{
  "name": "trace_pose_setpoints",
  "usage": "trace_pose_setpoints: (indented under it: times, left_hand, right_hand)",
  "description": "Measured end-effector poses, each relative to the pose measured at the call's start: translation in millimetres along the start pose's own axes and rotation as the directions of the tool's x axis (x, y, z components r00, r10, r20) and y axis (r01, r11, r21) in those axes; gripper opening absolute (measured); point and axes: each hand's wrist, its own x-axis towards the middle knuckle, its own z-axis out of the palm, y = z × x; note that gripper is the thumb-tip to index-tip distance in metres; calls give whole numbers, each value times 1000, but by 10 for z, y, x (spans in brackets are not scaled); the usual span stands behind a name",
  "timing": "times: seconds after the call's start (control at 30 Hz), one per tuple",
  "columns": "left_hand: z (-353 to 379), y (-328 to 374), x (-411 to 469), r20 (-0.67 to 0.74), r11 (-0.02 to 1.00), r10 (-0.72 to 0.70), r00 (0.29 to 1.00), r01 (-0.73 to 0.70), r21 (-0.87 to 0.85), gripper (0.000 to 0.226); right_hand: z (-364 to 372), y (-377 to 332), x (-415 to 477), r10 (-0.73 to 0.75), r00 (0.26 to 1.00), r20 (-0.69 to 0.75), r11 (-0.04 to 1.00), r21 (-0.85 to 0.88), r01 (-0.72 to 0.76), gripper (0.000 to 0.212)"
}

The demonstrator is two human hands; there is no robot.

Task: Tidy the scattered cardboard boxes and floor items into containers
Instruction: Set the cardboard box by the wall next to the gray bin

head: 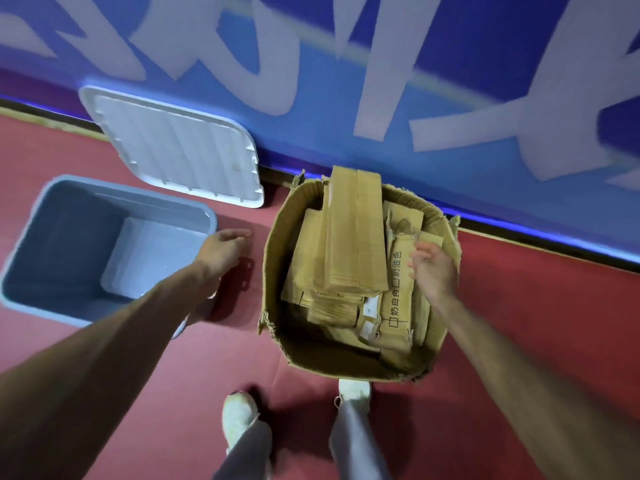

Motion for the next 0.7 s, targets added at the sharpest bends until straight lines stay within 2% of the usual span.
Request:
trace_pose_setpoints:
  times: [0.13,0.23,0.53,0.7]
  left_hand:
    - [-646,123,-124,-2,997,74,997,-74,-1,27]
    - [-1318,-87,-113,-28,997,69,997,-69,20,36]
    - [-3531,-1140,86,-60,997,-59,996,63,54,31]
    - [-4155,-1678,391,-148,987,-85,985,104,124,29]
  right_hand:
    - [708,-718,-510,-149,972,183,988,-4,152,30]
    - [1442,-1011,-877,-151,954,260,986,-25,163,26]
    - [3502,-1535,-1897,15,948,318,1000,-28,-6,31]
    - [4164,-1319,-2038,127,944,304,990,-92,-104,29]
